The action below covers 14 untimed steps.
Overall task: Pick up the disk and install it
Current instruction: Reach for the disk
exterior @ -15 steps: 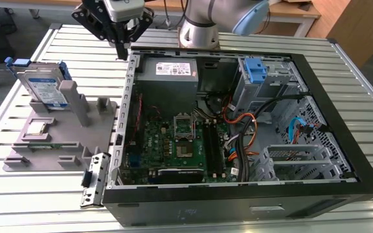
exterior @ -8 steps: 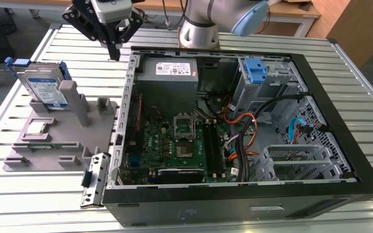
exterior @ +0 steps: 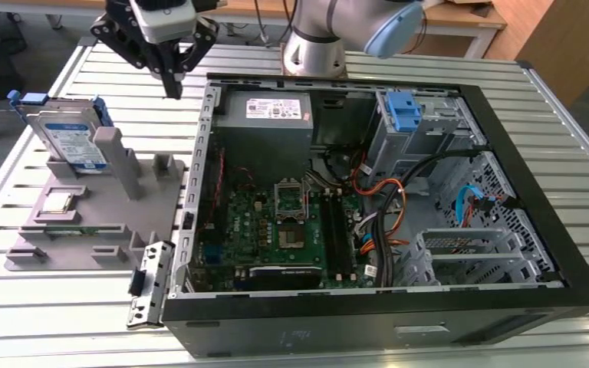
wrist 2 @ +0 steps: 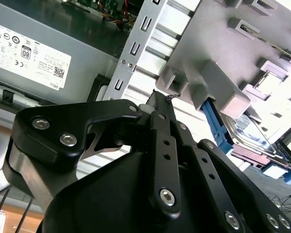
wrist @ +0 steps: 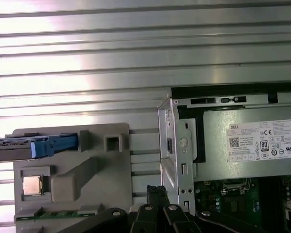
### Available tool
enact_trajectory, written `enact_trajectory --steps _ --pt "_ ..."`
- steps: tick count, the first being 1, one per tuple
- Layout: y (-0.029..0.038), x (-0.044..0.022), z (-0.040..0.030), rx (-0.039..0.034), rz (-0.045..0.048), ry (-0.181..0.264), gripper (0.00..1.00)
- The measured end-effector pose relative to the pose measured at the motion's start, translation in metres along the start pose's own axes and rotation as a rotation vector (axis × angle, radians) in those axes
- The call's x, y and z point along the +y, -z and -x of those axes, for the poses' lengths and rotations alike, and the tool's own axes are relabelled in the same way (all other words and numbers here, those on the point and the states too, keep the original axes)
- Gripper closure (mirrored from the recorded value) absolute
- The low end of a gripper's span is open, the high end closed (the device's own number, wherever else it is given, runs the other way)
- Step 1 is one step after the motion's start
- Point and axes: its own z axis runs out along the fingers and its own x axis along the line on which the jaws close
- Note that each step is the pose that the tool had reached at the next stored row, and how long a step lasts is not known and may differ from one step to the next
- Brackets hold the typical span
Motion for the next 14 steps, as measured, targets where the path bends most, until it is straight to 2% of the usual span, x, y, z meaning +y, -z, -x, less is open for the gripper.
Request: enact_trajectory --steps 10,14 --pt "-0.0036 0.0043 -0.0128 0.0000 -0.0001 -0.002 0.90" --pt "-0.0037 0.0044 -0.0137 0.0000 -0.0001 -0.002 0.90"
